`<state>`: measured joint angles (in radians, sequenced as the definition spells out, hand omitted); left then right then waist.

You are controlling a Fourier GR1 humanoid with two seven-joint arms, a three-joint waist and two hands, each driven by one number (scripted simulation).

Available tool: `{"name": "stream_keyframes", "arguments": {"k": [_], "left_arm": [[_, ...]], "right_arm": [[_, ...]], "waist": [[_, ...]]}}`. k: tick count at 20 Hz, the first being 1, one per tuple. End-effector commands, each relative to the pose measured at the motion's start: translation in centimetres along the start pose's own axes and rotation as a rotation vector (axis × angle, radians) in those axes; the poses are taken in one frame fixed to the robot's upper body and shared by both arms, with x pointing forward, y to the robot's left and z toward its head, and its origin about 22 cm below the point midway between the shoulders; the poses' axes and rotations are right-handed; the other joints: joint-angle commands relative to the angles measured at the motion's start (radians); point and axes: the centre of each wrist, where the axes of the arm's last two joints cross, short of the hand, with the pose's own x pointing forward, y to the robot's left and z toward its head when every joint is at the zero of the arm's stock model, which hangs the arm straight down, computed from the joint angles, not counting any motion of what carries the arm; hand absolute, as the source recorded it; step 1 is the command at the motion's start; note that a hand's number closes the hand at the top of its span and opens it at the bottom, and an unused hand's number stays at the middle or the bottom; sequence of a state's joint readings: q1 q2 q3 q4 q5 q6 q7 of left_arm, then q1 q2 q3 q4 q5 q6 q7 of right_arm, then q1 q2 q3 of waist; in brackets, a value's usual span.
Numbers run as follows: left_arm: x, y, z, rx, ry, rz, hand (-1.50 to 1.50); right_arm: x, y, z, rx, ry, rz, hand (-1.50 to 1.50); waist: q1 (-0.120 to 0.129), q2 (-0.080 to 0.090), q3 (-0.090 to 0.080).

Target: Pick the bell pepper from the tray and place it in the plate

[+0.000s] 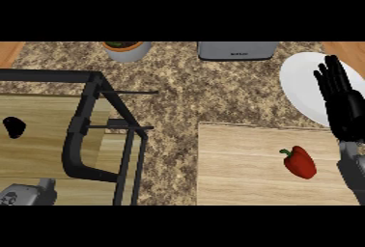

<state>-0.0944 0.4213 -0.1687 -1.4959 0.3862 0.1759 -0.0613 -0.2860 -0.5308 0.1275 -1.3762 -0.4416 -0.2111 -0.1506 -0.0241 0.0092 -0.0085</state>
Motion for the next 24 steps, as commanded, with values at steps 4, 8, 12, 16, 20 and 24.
{"name": "stream_keyframes", "arguments": {"k": [4,8,12,16,20,24], "left_arm": [[-0.3,0.8,-0.8,-0.002,0.052,-0.091,0.0],[-1.6,-0.8,-0.9,-0.025,0.108,-0.076,0.0],[-1.1,-1.4,-1.3,-0.003,0.127,-0.096,0.0],[-0.9,-0.7,-1.8,0.017,0.136,-0.104,0.0],[-1.6,-1.4,-1.4,-0.002,0.14,-0.091,0.0],[-1.1,-0.9,-1.6,0.012,0.145,-0.084,0.0]], "right_arm": [[1.6,3.7,-0.5,0.666,-0.078,-0.117,1.5],[10.9,1.0,-3.5,0.774,-0.486,0.407,1.5],[-1.3,-3.2,-0.2,0.834,-0.248,-0.18,-1.5],[-0.9,-4.5,0.0,1.09,-0.263,-0.078,-1.5],[0.5,-6.6,-0.9,1.133,-0.306,0.102,-1.5],[1.2,-8.5,-0.9,1.172,-0.342,0.218,-1.5]], "waist": [[0.081,0.009,0.014],[0.078,-0.027,0.006],[0.069,0.023,0.02],[0.054,0.015,0.018],[0.062,0.016,0.018],[0.062,0.011,0.016]]}}
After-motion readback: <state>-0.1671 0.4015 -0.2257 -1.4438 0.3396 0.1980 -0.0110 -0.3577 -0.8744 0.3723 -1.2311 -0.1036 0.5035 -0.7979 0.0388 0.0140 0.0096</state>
